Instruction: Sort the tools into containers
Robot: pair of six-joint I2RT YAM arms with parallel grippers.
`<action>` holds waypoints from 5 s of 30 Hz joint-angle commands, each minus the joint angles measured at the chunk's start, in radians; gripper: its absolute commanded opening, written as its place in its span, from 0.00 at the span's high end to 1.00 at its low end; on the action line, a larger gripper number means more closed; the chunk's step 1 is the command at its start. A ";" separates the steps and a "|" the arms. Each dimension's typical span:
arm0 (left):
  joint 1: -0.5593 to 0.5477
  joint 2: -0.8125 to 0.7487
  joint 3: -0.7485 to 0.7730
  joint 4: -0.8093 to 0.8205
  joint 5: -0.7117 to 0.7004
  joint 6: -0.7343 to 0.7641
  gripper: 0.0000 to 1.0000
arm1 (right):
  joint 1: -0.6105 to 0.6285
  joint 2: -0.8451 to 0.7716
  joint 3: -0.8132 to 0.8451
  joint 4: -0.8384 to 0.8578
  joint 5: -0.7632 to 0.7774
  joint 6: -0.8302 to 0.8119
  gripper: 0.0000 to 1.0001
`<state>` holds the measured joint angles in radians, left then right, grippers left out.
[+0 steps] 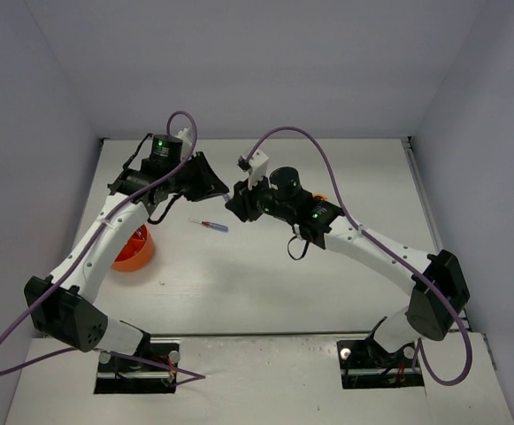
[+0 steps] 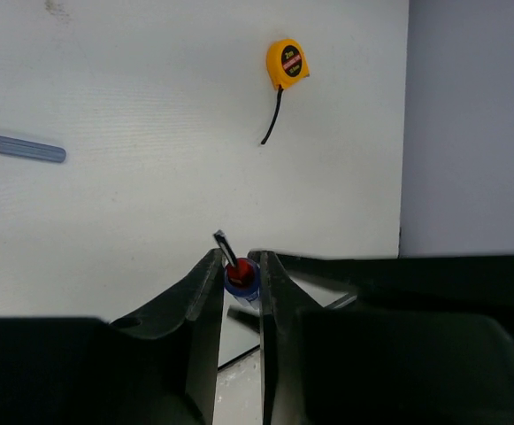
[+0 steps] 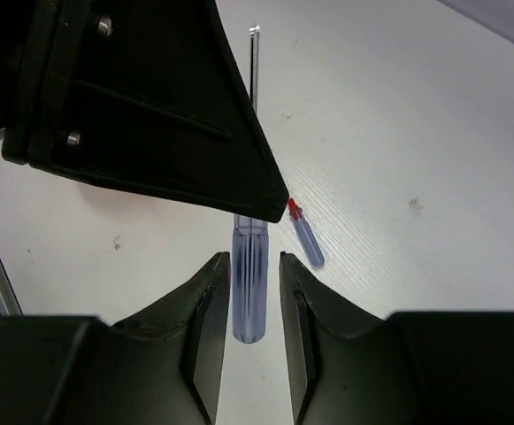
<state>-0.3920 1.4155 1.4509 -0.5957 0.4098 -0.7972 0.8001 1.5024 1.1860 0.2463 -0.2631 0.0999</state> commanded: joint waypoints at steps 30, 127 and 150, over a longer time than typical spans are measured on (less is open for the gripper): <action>0.139 -0.403 -0.577 0.179 -0.844 0.984 1.00 | -0.040 -0.097 -0.176 0.041 0.013 0.001 0.24; 0.076 -0.131 -0.065 0.120 0.066 0.016 0.30 | 0.049 -0.001 0.086 -0.068 0.052 -0.086 1.00; 0.060 -0.063 -0.063 0.117 0.135 -0.032 0.58 | 0.053 -0.049 0.050 -0.007 0.041 -0.052 1.00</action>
<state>-0.3203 1.3602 1.3453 -0.5465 0.5063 -0.8070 0.8459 1.5043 1.2319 0.1465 -0.2104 0.0357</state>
